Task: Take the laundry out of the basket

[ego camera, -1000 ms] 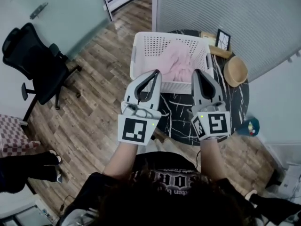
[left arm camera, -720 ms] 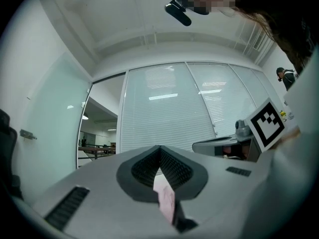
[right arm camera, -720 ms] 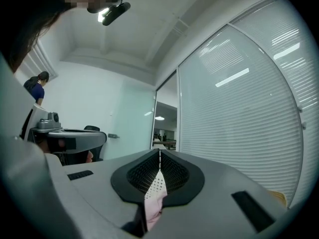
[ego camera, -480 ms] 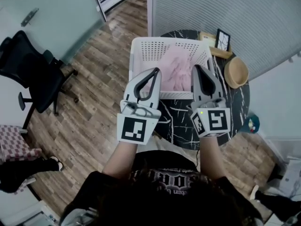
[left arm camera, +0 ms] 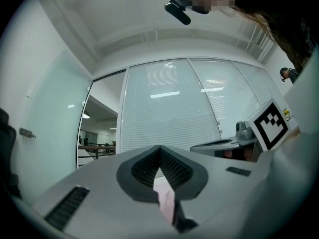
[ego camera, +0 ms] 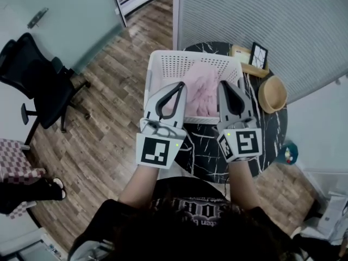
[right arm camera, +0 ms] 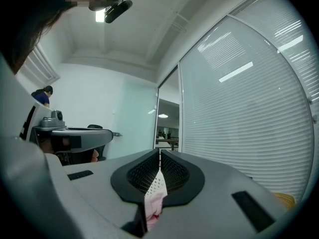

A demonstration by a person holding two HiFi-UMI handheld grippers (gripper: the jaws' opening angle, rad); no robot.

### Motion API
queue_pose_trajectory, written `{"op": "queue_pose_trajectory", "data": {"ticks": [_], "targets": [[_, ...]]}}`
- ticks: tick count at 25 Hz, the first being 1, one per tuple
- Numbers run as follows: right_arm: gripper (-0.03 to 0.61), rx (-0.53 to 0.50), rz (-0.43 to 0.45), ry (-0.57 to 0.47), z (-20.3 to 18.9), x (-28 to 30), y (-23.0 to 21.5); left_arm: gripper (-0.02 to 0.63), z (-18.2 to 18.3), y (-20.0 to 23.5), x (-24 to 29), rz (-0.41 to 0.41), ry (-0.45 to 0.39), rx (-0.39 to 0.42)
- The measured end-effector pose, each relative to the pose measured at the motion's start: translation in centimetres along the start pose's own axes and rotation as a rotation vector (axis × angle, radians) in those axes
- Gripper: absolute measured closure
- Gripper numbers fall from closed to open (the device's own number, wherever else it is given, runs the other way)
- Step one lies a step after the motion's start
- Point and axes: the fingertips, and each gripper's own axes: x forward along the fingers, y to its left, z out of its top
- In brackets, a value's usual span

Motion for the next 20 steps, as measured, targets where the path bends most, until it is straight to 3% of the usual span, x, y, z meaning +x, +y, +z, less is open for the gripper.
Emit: {"op": "queue_pose_trajectory", "data": {"ticks": [12,19,20], "targets": [[0.548,0.017,0.038,-0.007,-0.8,1.3,-0.8,0.614,-0.4,-0.5,0.7,0.028,0.013,0.055],[0.543,0.027,-0.035,0.034,-2.1,3.9,-1.9,0.614,-0.6,1.5,2.5,-0.003,0.013,0.035],[0.514,0.029,-0.042,0.047,-2.5,4.4,-2.0,0.614,-0.7,1.7,2.8,-0.014,0.015,0.042]]}}
